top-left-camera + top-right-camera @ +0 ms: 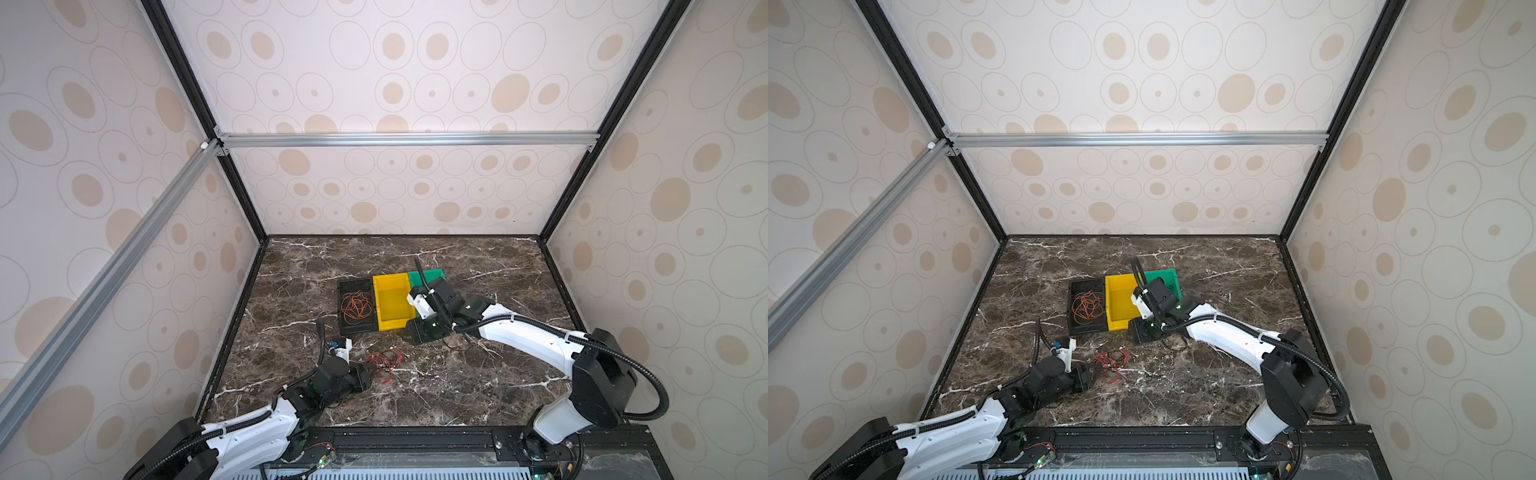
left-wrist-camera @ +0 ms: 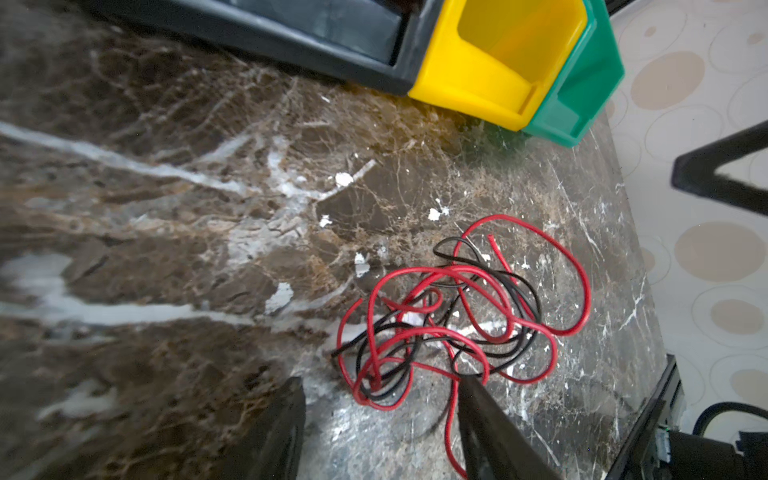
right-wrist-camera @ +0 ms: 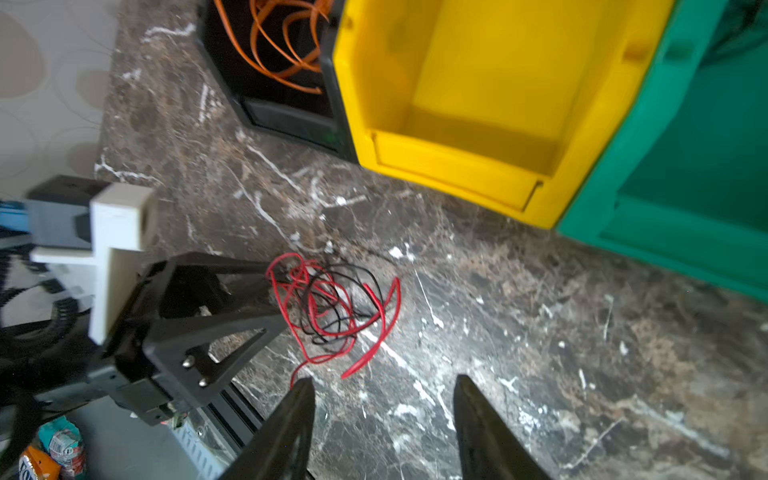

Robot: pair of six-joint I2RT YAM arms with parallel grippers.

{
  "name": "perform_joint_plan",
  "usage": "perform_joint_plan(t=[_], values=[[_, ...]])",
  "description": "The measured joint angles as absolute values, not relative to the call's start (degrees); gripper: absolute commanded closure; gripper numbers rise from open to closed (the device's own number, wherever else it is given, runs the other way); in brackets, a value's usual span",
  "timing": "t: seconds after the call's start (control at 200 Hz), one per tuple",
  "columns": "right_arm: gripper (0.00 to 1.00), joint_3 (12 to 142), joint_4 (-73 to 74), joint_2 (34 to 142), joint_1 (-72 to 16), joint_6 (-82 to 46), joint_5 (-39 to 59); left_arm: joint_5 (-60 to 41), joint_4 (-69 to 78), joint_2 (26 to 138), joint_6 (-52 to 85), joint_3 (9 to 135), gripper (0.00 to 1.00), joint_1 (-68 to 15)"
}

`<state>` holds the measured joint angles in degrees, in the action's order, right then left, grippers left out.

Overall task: Untangle the cables
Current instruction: 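Open the right gripper and raise it from the black bin, then grasp the red wire in the tangle with the right gripper while the left pins it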

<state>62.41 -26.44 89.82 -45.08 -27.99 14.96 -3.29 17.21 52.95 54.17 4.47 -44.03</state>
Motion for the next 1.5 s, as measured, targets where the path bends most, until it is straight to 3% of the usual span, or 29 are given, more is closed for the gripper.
perform_joint_plan(t=[0.36, 0.64, 0.715, 0.96, 1.301, 1.431, 1.496], values=[[0.53, 60.05, -17.34, 95.13, -48.49, -34.06, 13.65, -3.99, 17.19, 53.93, 52.34, 7.60, 0.31, -44.03], [0.91, 60.14, -16.14, 99.11, -50.13, -34.09, 12.73, -3.99, 17.12, 52.69, 50.96, 8.40, 0.25, -44.03], [0.97, 60.05, -14.94, 98.98, -50.54, -33.52, 12.97, -3.95, 17.28, 52.84, 50.28, 8.71, 0.24, -44.03], [1.00, 56.90, -12.34, 92.53, -50.96, -30.72, 13.52, -3.70, 17.56, 56.66, 47.88, 10.81, 0.26, -44.03], [1.00, 56.34, -11.27, 82.74, -50.96, -27.79, 14.57, -4.60, 20.51, 62.87, 46.59, 11.49, 0.55, -44.03], [1.00, 56.34, -12.08, 78.28, -50.94, -27.55, 14.35, -4.54, 21.30, 64.18, 46.41, 11.49, 0.85, -44.03], [1.00, 56.34, -12.51, 75.64, -50.94, -27.53, 14.13, -4.36, 21.85, 64.69, 46.41, 11.49, 0.92, -44.03]])
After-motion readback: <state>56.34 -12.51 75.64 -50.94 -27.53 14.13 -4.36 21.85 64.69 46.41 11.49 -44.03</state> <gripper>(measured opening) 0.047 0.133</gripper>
